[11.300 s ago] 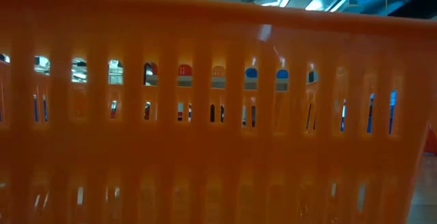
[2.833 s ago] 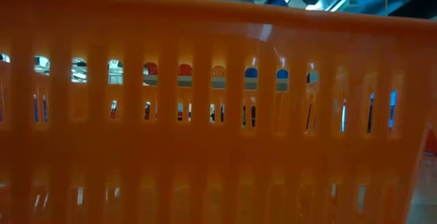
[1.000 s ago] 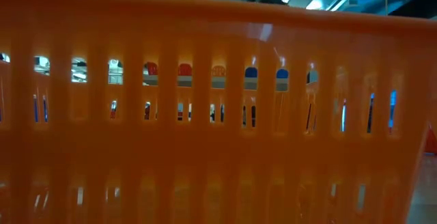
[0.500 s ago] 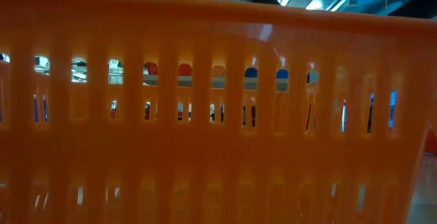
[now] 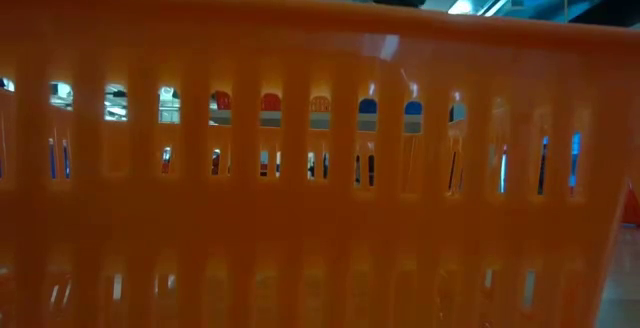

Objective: Stack baskets on shelf by color
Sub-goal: Stack the right blue basket into the blue basket on the shelf, then stack the right orange basket into the orange basket on the shelf

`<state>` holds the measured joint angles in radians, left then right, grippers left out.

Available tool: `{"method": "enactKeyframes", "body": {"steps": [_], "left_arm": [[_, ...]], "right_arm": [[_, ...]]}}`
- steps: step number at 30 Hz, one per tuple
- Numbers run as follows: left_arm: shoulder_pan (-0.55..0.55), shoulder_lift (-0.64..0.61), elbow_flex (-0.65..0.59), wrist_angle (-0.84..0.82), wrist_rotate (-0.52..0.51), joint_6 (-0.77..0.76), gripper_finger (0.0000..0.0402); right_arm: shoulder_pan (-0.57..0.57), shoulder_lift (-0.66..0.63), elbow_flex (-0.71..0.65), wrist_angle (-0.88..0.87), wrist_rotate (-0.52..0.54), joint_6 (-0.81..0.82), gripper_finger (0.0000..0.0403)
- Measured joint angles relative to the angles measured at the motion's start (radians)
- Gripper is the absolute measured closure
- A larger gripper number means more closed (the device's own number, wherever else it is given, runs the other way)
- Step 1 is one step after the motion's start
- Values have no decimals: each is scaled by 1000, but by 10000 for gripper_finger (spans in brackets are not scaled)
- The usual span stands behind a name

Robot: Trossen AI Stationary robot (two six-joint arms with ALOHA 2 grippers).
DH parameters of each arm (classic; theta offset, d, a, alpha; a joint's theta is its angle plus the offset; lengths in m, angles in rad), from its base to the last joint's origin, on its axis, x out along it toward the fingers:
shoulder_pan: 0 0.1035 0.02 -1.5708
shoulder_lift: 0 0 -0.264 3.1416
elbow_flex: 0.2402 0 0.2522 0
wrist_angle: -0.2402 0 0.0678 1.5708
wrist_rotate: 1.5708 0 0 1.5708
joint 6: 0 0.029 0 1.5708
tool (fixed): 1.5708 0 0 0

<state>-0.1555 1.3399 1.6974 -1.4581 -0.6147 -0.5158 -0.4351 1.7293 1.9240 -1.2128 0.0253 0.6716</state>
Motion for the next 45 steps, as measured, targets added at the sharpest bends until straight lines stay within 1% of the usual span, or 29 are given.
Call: {"method": "enactKeyframes", "body": {"steps": [10,14,17,27,34,41,45], "left_arm": [[0,0,0,0,0,4,360],[0,0,0,0,0,5,360],[0,0,0,0,0,5,360],[0,0,0,0,0,5,360],[0,0,0,0,0,4,360],[0,0,0,0,0,4,360],[0,0,0,0,0,4,360]], "right_arm": [[-6,7,0,0,3,-22,403],[-6,5,0,73,4,-26,403],[-6,6,0,111,-18,-39,403],[-19,51,0,69,-19,-48,403],[-35,57,0,43,-19,-48,403],[-24,54,0,152,-25,-81,403],[-25,52,2,151,-26,-120,403]]}}
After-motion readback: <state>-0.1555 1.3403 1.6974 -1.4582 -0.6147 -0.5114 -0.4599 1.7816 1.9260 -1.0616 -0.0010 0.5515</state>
